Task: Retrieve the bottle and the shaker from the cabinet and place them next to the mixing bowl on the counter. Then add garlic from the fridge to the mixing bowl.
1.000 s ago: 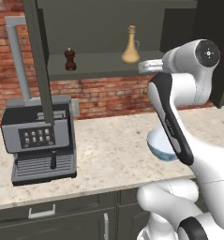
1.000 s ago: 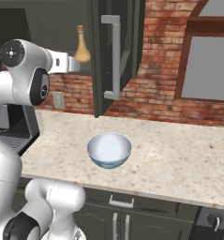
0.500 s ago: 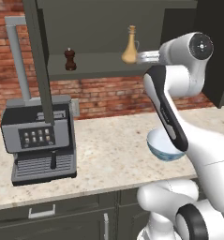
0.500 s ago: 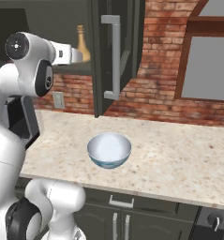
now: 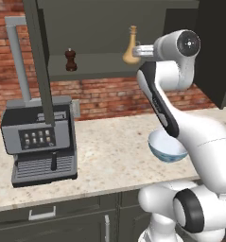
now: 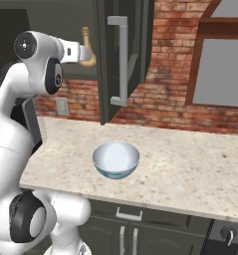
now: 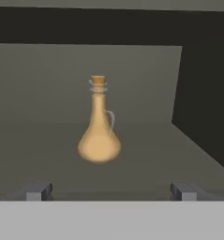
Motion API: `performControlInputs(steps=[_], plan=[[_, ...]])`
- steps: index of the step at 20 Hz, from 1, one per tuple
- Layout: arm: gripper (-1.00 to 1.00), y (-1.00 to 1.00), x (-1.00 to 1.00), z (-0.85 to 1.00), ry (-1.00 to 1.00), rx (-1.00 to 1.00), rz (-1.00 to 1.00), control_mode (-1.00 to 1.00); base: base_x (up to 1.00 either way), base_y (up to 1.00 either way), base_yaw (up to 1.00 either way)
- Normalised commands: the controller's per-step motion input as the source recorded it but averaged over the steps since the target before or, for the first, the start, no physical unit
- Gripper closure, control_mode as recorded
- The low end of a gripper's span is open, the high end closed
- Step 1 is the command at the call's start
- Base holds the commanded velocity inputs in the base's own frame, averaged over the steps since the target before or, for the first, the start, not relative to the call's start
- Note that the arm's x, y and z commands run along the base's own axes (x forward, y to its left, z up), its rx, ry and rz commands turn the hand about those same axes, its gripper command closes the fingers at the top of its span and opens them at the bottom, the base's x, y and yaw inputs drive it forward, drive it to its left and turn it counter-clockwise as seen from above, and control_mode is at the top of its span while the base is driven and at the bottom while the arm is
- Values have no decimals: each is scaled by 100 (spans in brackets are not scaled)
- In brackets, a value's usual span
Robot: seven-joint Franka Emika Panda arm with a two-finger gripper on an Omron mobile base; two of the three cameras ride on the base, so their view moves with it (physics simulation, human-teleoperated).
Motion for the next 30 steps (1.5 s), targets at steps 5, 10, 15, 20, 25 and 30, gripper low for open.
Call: performControlInputs(steps=[5, 10, 15, 20, 25, 30], plan=[[-100, 0, 10, 12, 0, 4, 0, -100, 0, 0, 0], [-100, -1, 23, 1, 0, 0, 0, -100, 0, 0, 0], [-100, 0, 32, 0, 2, 1, 4, -100, 0, 0, 0], [-100, -11, 23, 1, 6, 0, 3, -100, 0, 0, 0], [-100, -11, 19, 0, 0, 0, 1, -100, 0, 0, 0], [-100, -14, 37, 0, 5, 2, 9, -100, 0, 0, 0]])
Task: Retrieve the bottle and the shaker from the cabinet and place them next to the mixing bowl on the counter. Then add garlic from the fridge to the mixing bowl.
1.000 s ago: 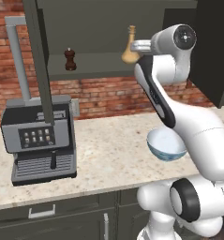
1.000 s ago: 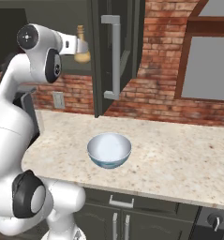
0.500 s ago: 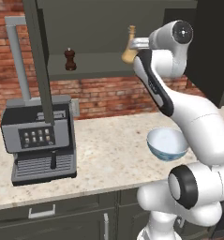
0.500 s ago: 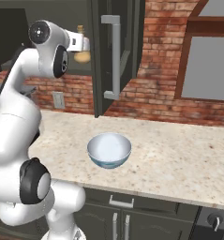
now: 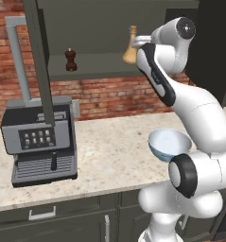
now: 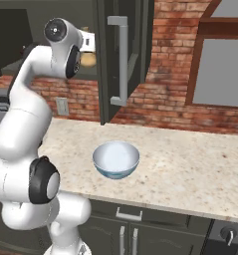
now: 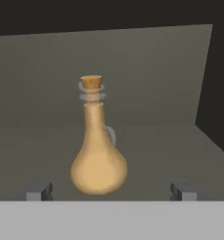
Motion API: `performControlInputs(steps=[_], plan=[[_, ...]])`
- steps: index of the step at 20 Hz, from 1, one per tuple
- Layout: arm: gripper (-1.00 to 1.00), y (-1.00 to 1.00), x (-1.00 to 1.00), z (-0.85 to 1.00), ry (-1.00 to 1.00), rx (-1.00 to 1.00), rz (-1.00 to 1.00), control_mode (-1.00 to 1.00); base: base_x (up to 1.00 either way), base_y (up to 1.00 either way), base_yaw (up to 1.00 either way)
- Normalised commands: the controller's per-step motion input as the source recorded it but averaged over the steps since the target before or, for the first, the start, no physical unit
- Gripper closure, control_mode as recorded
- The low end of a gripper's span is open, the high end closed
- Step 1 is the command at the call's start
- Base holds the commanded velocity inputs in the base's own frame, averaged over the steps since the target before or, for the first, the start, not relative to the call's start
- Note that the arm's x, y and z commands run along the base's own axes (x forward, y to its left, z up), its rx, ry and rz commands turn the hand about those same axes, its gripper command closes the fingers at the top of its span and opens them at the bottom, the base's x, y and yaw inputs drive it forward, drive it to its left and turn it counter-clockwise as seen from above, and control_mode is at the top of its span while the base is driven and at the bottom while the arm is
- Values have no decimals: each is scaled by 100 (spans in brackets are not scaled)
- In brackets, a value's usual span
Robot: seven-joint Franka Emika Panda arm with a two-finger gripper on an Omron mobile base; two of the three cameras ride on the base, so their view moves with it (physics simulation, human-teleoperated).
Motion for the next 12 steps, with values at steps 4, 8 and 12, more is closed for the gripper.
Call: performControlInputs(steps=[4, 8, 12], plan=[[-100, -4, 28, 0, 2, 0, 9, -100, 0, 0, 0], [-100, 0, 36, 0, 2, 0, 6, -100, 0, 0, 0], [-100, 0, 49, 0, 1, 0, 8, -100, 0, 0, 0]])
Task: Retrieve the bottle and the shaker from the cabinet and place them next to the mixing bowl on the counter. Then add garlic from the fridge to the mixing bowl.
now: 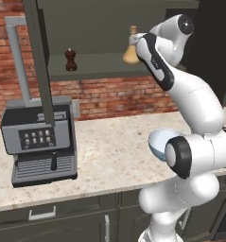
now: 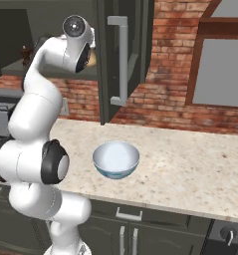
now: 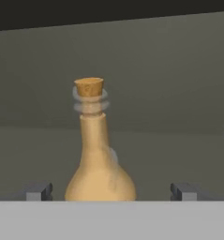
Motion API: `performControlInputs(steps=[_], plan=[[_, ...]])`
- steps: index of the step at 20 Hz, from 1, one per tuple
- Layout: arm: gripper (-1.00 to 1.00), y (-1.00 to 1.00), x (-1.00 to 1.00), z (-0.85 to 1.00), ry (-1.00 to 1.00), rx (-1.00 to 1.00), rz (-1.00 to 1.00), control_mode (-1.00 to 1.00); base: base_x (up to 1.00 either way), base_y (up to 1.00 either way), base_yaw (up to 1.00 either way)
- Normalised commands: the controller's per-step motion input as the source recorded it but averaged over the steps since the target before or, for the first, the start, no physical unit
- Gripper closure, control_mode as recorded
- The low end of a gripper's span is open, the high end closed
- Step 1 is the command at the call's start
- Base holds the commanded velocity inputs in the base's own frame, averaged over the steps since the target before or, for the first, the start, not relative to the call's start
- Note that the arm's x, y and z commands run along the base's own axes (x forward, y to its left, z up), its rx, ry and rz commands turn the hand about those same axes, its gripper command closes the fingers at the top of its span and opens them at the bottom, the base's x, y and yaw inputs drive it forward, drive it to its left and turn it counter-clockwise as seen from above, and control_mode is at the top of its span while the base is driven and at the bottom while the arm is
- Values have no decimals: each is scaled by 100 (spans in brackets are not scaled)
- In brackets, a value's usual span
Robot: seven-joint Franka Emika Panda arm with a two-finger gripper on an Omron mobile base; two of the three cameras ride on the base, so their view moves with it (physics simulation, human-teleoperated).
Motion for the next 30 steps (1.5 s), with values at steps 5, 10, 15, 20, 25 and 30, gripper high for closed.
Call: performControlInputs(steps=[5, 10, 15, 20, 25, 30], plan=[[-100, 0, 41, 0, 2, 0, 7, -100, 0, 0, 0], [-100, 0, 37, -1, 4, 0, 5, -100, 0, 0, 0], [-100, 0, 30, -7, 1, -1, 1, -100, 0, 0, 0], [-100, 0, 29, 0, 0, 0, 3, -100, 0, 0, 0], [-100, 0, 9, 0, 0, 0, 2, -100, 0, 0, 0], [-100, 13, 0, -1, 2, 0, 1, -100, 0, 0, 0]])
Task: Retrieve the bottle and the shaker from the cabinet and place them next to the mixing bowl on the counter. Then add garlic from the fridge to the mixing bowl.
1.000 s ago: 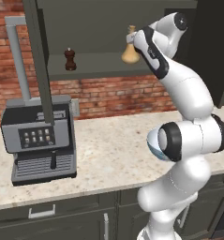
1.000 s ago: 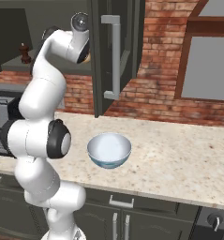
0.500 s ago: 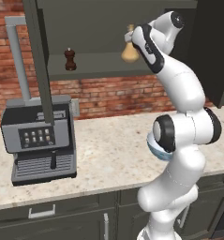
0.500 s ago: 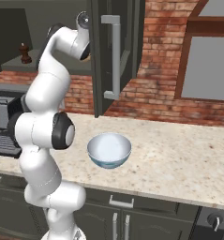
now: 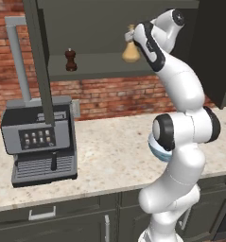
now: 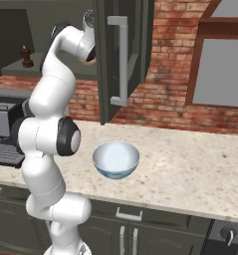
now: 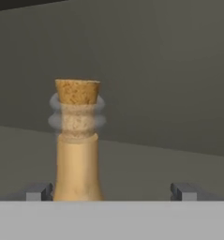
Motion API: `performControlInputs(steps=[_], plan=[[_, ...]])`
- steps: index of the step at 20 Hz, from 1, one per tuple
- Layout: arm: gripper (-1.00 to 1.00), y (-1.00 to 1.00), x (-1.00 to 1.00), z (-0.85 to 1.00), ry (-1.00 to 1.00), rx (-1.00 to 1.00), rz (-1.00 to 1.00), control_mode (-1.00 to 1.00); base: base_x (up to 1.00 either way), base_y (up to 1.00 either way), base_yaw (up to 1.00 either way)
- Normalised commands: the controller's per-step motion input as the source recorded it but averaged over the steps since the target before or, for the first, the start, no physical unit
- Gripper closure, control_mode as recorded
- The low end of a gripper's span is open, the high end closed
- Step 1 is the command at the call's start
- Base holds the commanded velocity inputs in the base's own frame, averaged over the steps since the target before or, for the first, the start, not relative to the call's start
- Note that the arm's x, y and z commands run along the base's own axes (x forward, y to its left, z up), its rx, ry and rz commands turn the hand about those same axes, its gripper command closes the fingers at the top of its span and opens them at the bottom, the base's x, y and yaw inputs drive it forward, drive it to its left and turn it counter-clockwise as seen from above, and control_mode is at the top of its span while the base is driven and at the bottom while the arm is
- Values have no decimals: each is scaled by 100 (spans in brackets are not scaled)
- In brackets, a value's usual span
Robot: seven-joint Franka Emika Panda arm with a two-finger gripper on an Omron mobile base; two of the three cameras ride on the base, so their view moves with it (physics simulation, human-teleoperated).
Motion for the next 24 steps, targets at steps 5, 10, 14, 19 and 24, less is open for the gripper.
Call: performControlInputs(steps=[5, 10, 14, 19, 24], plan=[[-100, 19, 0, -1, 3, 0, 0, -100, 0, 0, 0], [100, 9, 0, -13, 3, 0, 0, -100, 0, 0, 0], [100, 0, -1, -25, 5, 0, 0, -100, 0, 0, 0], [100, 0, -1, -16, 3, 0, 0, -100, 0, 0, 0], [100, 1, -18, 0, -23, 0, -2, -100, 0, 0, 0]])
